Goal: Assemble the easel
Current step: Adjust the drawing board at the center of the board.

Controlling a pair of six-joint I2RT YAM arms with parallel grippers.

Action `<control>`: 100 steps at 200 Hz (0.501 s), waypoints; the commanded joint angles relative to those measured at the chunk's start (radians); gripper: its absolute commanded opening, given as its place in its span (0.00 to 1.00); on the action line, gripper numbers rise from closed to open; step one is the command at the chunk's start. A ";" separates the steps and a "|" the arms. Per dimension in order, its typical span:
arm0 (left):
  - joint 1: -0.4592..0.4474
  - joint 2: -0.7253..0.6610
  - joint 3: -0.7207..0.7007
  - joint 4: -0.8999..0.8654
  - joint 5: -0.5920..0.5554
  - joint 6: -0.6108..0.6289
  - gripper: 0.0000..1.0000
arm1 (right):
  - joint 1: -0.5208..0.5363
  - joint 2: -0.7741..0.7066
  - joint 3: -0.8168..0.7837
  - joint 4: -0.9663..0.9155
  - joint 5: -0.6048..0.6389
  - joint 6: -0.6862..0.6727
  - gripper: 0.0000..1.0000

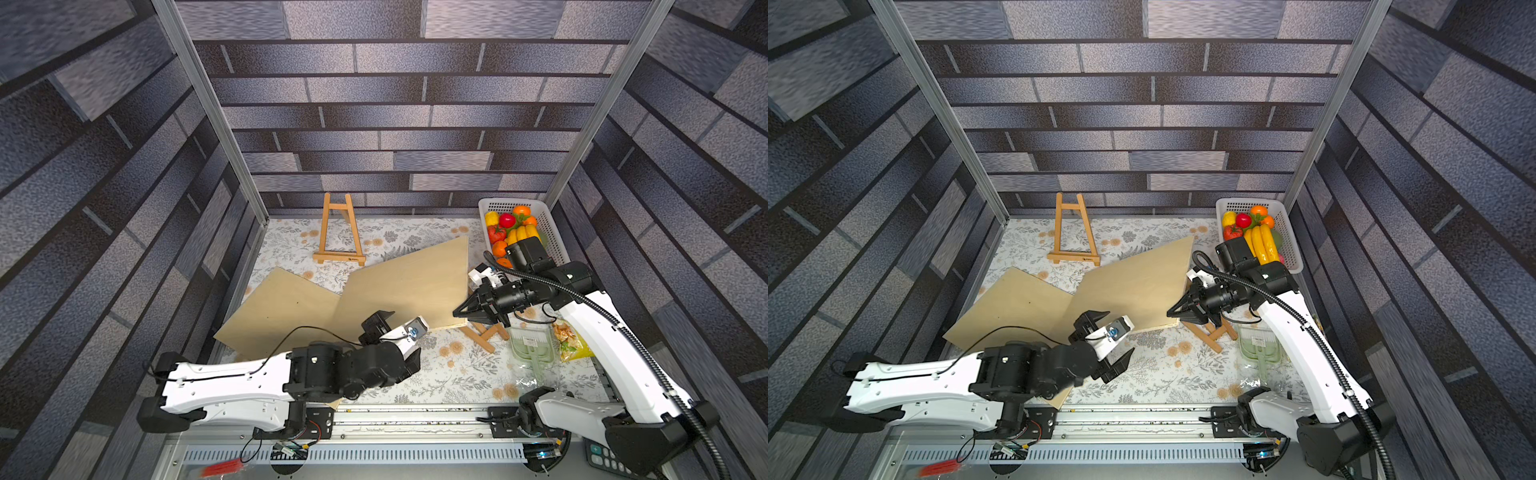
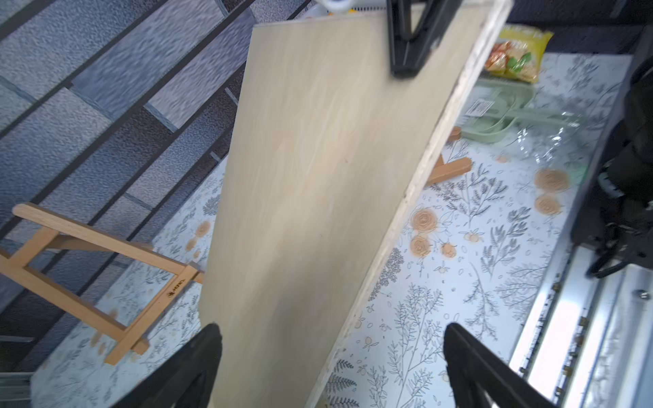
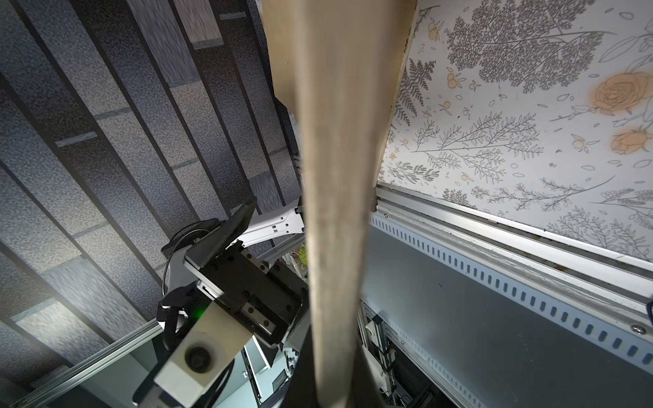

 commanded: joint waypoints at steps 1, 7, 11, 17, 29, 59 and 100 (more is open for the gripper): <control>0.023 0.037 0.022 0.038 -0.250 0.083 1.00 | -0.005 -0.020 0.067 0.047 -0.079 0.044 0.00; 0.035 0.049 0.022 0.064 -0.248 0.099 1.00 | -0.003 -0.021 0.069 0.049 -0.082 0.050 0.00; 0.040 0.057 0.022 0.083 -0.246 0.110 0.99 | -0.003 -0.022 0.069 0.053 -0.086 0.055 0.00; 0.045 0.070 0.025 0.107 -0.241 0.129 0.98 | -0.002 -0.022 0.069 0.059 -0.089 0.065 0.00; 0.063 0.090 0.040 0.114 -0.216 0.146 0.94 | -0.001 -0.022 0.076 0.061 -0.093 0.075 0.00; 0.100 0.111 0.054 0.071 -0.177 0.160 0.83 | 0.001 -0.019 0.087 0.085 -0.105 0.114 0.00; 0.118 0.103 0.041 0.061 -0.110 0.236 0.74 | 0.002 -0.040 0.036 0.212 -0.151 0.241 0.00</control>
